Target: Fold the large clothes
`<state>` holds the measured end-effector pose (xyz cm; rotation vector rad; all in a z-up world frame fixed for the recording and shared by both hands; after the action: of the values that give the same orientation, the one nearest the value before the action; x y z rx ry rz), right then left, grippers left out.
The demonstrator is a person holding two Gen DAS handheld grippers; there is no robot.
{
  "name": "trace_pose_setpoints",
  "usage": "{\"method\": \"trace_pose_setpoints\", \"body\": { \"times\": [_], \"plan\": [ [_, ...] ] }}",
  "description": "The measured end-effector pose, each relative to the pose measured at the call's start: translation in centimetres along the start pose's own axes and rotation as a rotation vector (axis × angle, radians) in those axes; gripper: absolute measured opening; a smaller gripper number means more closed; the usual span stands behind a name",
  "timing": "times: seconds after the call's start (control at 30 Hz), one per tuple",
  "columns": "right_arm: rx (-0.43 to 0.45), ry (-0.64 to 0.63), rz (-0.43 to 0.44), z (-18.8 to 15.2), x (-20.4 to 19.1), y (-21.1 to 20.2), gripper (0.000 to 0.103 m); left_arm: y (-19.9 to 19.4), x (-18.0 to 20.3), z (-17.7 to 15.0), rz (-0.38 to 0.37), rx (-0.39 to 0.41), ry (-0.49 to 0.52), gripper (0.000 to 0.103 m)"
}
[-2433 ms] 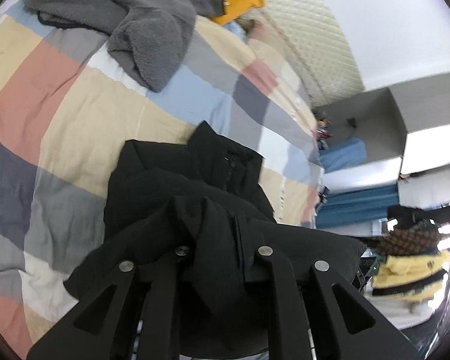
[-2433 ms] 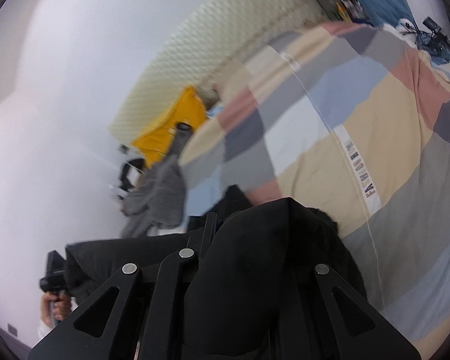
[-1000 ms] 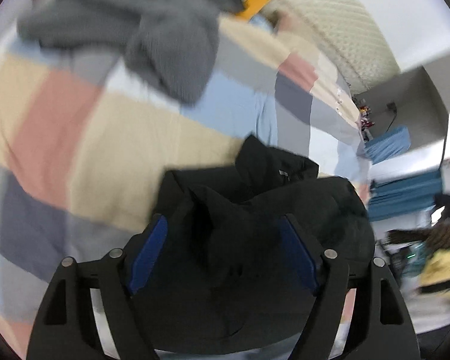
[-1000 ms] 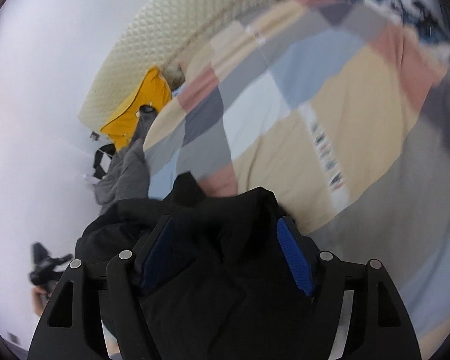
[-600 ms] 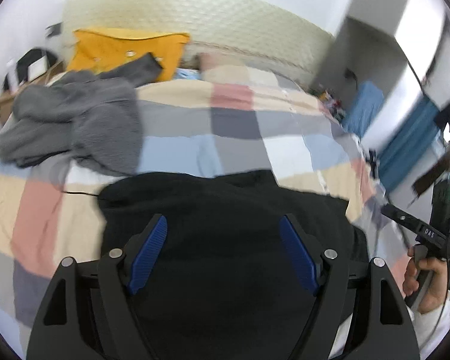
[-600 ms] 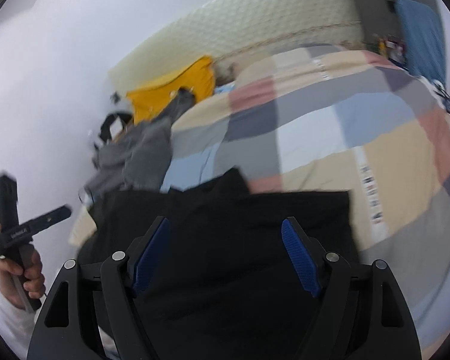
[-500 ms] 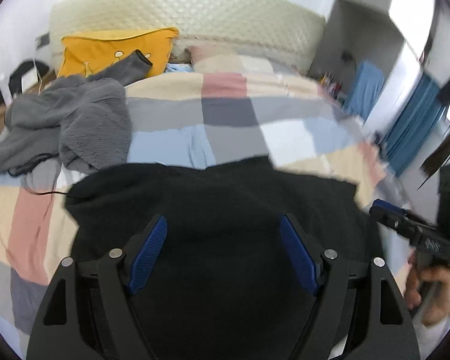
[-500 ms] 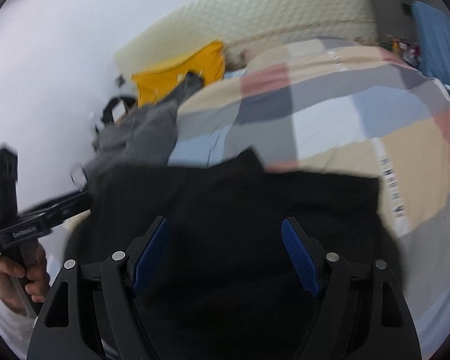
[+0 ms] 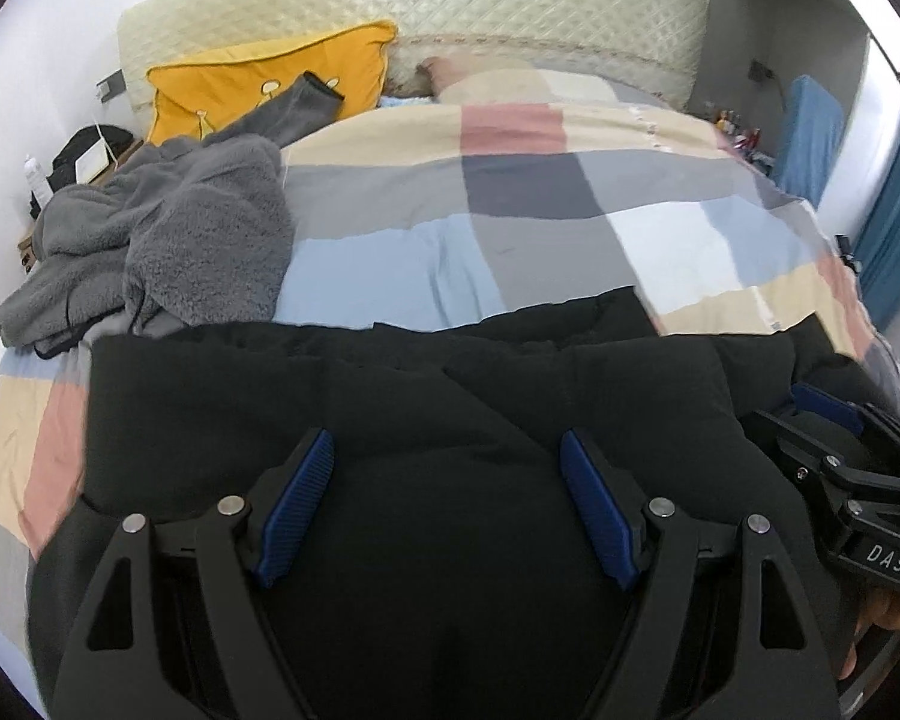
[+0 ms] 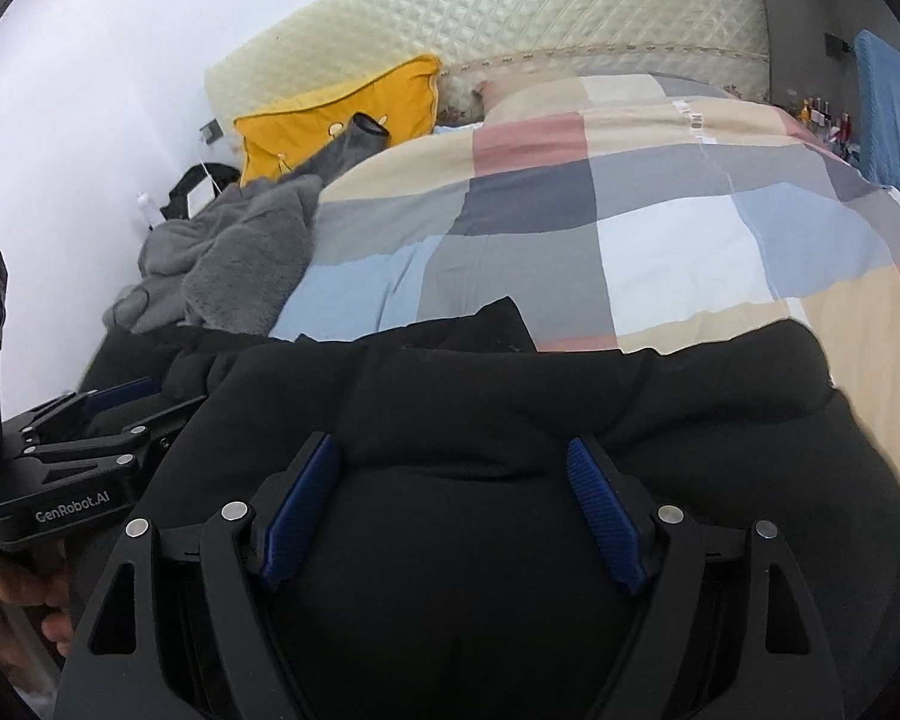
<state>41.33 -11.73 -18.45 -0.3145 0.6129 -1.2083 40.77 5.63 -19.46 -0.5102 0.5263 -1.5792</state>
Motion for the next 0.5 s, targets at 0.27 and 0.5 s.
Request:
{"method": "trace_pose_setpoints", "body": {
  "times": [0.27,0.5],
  "plan": [
    [-0.045,0.050,0.099,1.8,2.6,-2.9,0.078,-2.0,-3.5,1.2,-0.040,0.019,-0.087,0.078],
    [-0.021,0.221,-0.011,3.7,13.9,-7.5,0.083,-5.2,-14.7,1.5,0.025,-0.012,-0.183,0.084]
  ]
}}
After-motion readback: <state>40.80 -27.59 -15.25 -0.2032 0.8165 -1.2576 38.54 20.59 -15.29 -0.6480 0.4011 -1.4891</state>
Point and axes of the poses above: each gripper's, at about its wrist camera, not at the fingertips, and y roughly the way its jaws point, x to its right, z to its top, the point moved 6 cm from there along y, roughly the way its jaws point, and after that the axes turned 14 degrees about x, right-handed, at the moved point
